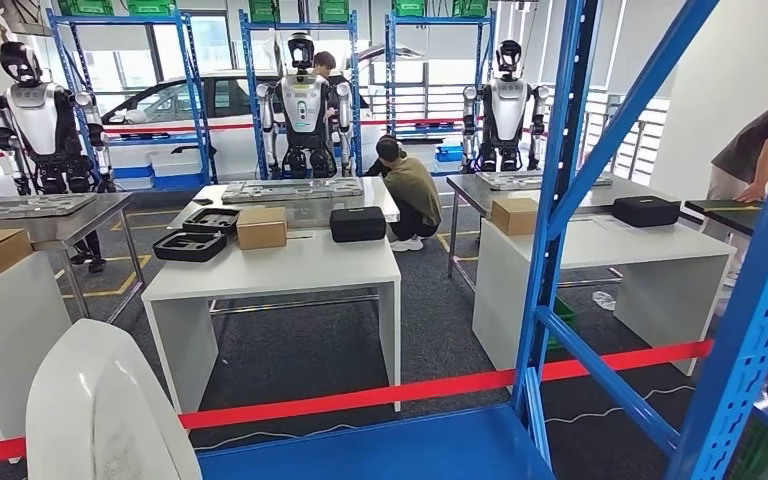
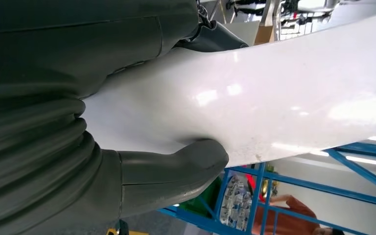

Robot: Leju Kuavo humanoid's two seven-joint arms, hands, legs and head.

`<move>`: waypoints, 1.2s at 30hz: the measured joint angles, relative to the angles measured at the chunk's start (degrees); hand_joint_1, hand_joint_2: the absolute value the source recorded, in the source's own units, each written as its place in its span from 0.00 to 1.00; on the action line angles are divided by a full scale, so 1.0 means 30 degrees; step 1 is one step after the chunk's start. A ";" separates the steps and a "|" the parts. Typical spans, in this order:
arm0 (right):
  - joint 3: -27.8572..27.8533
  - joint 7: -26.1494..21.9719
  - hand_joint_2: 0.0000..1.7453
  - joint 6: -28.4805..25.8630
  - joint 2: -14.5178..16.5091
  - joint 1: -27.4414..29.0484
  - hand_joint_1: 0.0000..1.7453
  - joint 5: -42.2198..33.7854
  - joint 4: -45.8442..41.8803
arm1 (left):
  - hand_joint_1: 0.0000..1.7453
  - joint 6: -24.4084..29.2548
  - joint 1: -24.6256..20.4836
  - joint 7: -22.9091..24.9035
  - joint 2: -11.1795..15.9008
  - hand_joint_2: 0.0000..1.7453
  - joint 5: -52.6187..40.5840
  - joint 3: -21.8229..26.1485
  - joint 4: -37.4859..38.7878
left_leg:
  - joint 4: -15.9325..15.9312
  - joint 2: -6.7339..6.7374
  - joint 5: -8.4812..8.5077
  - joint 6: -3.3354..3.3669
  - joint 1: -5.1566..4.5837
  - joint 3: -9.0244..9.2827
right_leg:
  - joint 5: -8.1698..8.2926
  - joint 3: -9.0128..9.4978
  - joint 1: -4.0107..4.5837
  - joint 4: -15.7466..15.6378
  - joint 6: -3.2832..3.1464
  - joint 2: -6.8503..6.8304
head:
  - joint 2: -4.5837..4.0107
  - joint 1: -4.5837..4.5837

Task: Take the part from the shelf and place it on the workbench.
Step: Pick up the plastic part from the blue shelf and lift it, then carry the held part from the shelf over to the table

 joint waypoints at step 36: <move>-0.0178 -0.0068 0.00 -0.0335 -0.0153 0.0132 0.00 -0.0526 0.0009 | 1.00 0.0975 0.3278 -0.0723 -0.0062 1.00 -0.2014 -0.0087 -0.5403 | -0.0913 -0.0023 -0.1410 0.0445 0.0142 0.2497 | -0.0043 -0.2054 0.0074 0.1337 0.0170 0.0002 | 0.0000 0.0016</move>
